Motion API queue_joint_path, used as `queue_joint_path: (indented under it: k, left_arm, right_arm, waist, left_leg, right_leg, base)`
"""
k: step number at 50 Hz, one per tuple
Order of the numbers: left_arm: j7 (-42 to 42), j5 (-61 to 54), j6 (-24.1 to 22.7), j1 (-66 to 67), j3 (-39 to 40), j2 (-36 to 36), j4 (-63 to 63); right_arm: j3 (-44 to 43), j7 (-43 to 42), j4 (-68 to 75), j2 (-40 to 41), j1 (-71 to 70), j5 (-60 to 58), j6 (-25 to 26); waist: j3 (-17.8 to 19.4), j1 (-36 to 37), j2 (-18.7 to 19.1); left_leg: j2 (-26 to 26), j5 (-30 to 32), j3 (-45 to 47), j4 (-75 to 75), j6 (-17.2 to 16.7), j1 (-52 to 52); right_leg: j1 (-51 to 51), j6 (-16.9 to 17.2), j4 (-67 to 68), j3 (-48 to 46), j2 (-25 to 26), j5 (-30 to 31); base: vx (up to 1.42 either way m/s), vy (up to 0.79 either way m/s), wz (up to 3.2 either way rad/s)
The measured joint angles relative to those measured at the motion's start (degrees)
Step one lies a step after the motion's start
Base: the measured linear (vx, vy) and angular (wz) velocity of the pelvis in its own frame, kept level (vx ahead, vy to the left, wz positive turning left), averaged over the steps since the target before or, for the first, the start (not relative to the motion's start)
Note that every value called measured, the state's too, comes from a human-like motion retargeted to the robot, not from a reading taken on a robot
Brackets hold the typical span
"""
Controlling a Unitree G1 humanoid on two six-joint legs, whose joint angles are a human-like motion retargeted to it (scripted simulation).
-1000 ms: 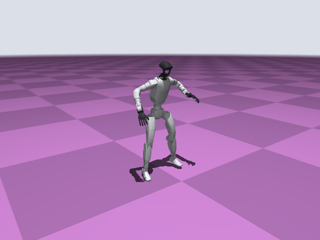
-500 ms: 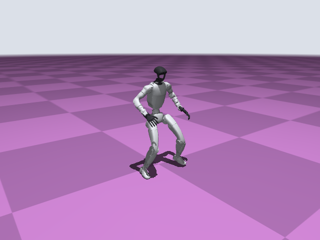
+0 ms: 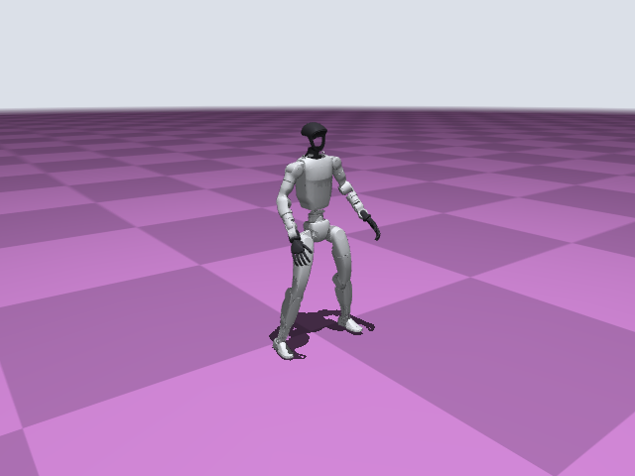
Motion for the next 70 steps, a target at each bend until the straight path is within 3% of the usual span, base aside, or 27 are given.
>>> queue_joint_path:
  k: [5, 13, 20, 28, 38, 46, 49, 55, 60, 70]
  left_arm:
    - [-5.67, 0.25, -3.83, 0.92, -1.81, 2.22, -6.15]
    - [-3.82, 2.11, -2.94, 1.52, 0.05, 0.5, -5.2]
    - [-3.2, -1.27, -2.51, 5.47, 3.4, 0.74, -6.4]
    - [-1.33, -9.74, -3.02, 13.33, 7.86, 1.47, -9.71]
    - [0.86, -1.56, -2.03, 18.02, 10.44, 1.01, -6.94]
    - [2.62, -4.89, -4.85, 25.9, 12.7, 4.59, -18.03]
    - [4.73, -7.61, -4.27, 28.24, 13.97, 5.81, -21.12]
    - [5.21, -8.94, -3.12, 26.04, 14.84, 3.69, -17.24]
    - [5.46, -4.41, -2.22, 21.59, 14.1, 3.04, -11.3]
    - [6.69, -10.71, -4.27, 20.14, 14.14, 3.2, -18.06]
  right_arm:
    - [-1.42, 4.46, -2.3, 0.11, 3.24, -1.9, -1.36]
    - [-2.2, 3.64, 0.81, 1.12, 4.8, -3.47, -0.69]
    - [-4.04, 3.29, -1.62, 0.0, 6.12, -2.94, -1.13]
    - [-7.16, 1.3, -8.52, -0.96, 11.05, 0.31, -2.42]
    - [-8.69, 0.84, -9.2, -0.29, 16.19, 0.27, -2.67]
    - [-10.45, -0.89, -24.13, -2.8, 25.99, 1.09, -5.15]
    - [-11.01, -1.06, -28.01, -4.35, 28.91, 3.33, -5.48]
    - [-9.8, -0.3, -27.09, -6.34, 28.94, 0.99, -5.48]
    - [-7.93, 2.48, -20.69, -6.23, 27.21, -0.07, -5.38]
    - [-7.63, 0.63, -19.45, -6.97, 22.17, -0.45, -5.81]
  waist:
    - [-1.22, 1.0, -1.02]
    - [-1.67, 2.63, -1.34]
    - [0.46, 3.67, -1.21]
    - [5.1, 4.42, -1.42]
    - [8.68, 5.91, -1.19]
    - [13.87, 7.99, -2.8]
    - [15.53, 8.58, -3.8]
    - [19.08, 8.16, -4.85]
    - [16.87, 8.89, -4.69]
    - [9.66, 14.94, -3.12]
  left_leg:
    - [-0.66, 3.07, -0.3, -0.88, -0.26, 1.08]
    - [-0.43, 2.76, 0.33, -2.17, 0.24, 3.66]
    - [0.05, 2.71, 0.82, -2.07, 0.86, 4.52]
    - [0.58, 3.01, 0.73, -2.01, 0.79, 4.15]
    - [0.98, 3.96, -0.5, -2.5, 0.99, 1.93]
    - [1.01, 5.25, -2.23, -1.46, 1.09, -2.27]
    - [1.22, 6.02, -2.91, -0.71, 2.0, -5.77]
    - [1.8, 7.87, -5.45, -2.04, 3.01, -10.15]
    - [0.63, 8.96, -8.23, -3.67, 3.42, -10.54]
    - [-2.86, 7.8, -12.69, -0.28, 3.14, -10.79]
  right_leg:
    - [1.51, 1.55, -2.35, -0.08, -0.85, 7.49]
    - [4.01, 0.79, -3.61, -0.79, -0.61, 7.4]
    - [4.79, 0.79, -3.74, -0.7, -0.13, 6.97]
    - [4.63, 0.59, -3.73, -0.96, 0.37, 6.63]
    - [3.03, 0.49, -3.51, -2.13, 0.79, 6.7]
    - [0.43, 0.97, -3.34, -3.24, 0.99, 7.26]
    - [-2.12, -0.26, -3.26, -4.05, 1.26, 7.01]
    - [-5.25, -0.63, -3.21, -6.37, 1.95, 7.81]
    - [-3.76, -0.88, -3.22, -9.86, 0.94, 7.91]
    - [-0.43, -1.1, 1.46, -14.65, -2.47, 6.32]
  base:
    - [0.13, 0.0, 0.0]
    - [0.1, -0.01, -0.02]
    - [0.01, 0.0, -0.01]
    - [0.0, 0.0, 0.0]
    - [0.0, -0.01, 0.04]
    - [-0.03, -0.02, 0.1]
    - [-0.09, -0.04, 0.2]
    - [-0.06, -0.01, 0.36]
    - [0.08, 0.04, 0.6]
    - [0.12, 0.02, 0.48]
